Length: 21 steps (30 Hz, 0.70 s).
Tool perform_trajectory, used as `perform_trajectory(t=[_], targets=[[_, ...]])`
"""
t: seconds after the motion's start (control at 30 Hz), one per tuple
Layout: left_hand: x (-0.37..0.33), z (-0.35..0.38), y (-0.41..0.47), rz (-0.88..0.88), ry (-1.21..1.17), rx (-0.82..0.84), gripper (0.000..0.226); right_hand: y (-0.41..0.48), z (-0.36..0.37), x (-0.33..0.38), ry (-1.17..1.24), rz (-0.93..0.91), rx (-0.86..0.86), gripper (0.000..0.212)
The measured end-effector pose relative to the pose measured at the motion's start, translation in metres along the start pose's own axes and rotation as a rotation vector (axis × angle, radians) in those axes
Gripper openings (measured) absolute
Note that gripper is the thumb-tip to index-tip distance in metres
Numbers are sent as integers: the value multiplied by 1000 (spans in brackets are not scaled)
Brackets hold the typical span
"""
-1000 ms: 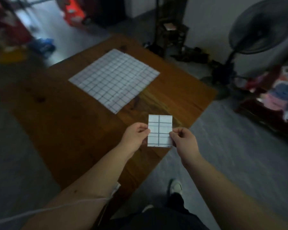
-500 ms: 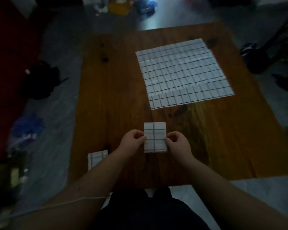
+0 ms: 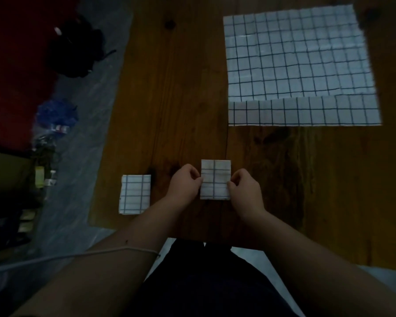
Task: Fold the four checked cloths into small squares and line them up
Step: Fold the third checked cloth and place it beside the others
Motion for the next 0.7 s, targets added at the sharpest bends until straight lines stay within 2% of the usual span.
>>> perform_trajectory(t=[0.27,0.37,0.43,0.6,0.7], targets=[[-5,-23,-17,62,74,-71,9,-3,-5,15,-99,-89,12,13],[-8,-54,-33,111,62,-145,16,-10,-3,44,-200,-209,8,14],[-11,-82,-46,152,87,-213,22,-17,5,71,-272,-292,16,21],[5,-158,-81,289,267,-418,38,-49,30,153,-471,-579,125,37],[33,-203,-95,317,371,-518,45,-75,52,202,-562,-761,125,46]])
Point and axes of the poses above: each hand's wrist, its own y-axis towards the middle knuckle, its own z-axis out of the palm, x = y × z, the point moved 4 cm from there along y, towards the middle knuckle, and after that the axes turned 1 degree about -z, right-handed, at the moved point
